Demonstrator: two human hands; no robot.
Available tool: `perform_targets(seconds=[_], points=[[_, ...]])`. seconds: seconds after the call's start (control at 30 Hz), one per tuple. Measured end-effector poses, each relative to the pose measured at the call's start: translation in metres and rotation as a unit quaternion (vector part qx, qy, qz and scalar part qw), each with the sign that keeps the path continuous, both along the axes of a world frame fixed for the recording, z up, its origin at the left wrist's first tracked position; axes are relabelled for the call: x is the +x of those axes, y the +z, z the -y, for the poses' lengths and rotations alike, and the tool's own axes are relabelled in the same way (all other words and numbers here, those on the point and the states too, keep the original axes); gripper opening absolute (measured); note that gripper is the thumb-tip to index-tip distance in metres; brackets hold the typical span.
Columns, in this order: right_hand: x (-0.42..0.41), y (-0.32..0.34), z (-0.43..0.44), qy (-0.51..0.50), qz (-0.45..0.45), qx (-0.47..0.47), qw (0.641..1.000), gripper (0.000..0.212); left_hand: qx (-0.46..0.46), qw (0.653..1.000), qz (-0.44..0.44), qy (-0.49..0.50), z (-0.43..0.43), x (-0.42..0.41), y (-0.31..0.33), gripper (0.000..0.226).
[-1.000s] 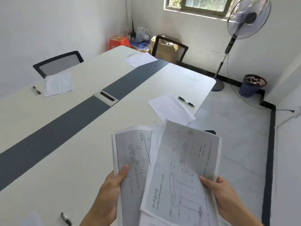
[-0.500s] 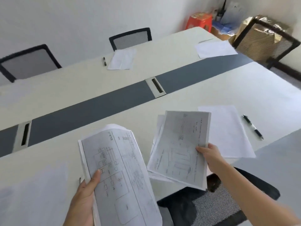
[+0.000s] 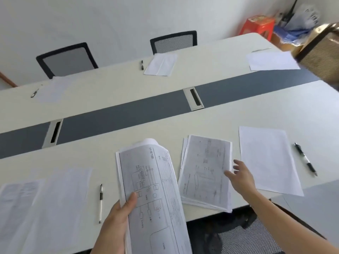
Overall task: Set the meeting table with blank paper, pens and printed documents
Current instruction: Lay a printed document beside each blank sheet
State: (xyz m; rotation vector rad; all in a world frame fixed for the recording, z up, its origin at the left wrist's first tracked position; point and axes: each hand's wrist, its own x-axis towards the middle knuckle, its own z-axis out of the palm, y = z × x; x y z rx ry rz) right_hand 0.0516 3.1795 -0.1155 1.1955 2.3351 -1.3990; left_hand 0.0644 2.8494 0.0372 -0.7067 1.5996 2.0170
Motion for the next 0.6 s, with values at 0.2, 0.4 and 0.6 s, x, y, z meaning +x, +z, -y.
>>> perform_targets(seconds=[0.2, 0.4, 0.6], points=[[0.074, 0.085, 0.072, -0.001, -0.072, -0.364, 0.928, 0.044, 0.053, 0.987, -0.029, -0.150, -0.020, -0.016, 0.012, 0.038], [0.143, 0.120, 0.084, -0.231, -0.199, -0.318, 0.898, 0.033, 0.100, 0.950, -0.026, -0.294, -0.055, -0.006, 0.009, 0.035], [0.214, 0.133, 0.066, -0.337, -0.270, -0.205, 0.879, 0.024, 0.107, 0.929, 0.012, -0.355, -0.091, 0.029, 0.009, 0.052]])
